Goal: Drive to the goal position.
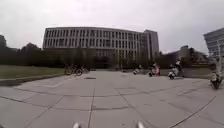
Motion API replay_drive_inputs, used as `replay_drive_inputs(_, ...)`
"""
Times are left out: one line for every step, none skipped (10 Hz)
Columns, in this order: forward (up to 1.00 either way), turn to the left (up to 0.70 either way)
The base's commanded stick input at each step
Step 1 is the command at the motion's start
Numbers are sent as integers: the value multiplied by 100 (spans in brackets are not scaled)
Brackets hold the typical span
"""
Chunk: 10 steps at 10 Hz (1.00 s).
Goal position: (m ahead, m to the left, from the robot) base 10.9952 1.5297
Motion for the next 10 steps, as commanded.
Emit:
replay_drive_inputs(50, 0)
replay_drive_inputs(50, 0)
replay_drive_inputs(50, 0)
replay_drive_inputs(50, 0)
replay_drive_inputs(50, 0)
replay_drive_inputs(50, 0)
replay_drive_inputs(50, 0)
replay_drive_inputs(50, 0)
replay_drive_inputs(50, 0)
replay_drive_inputs(50, 0)
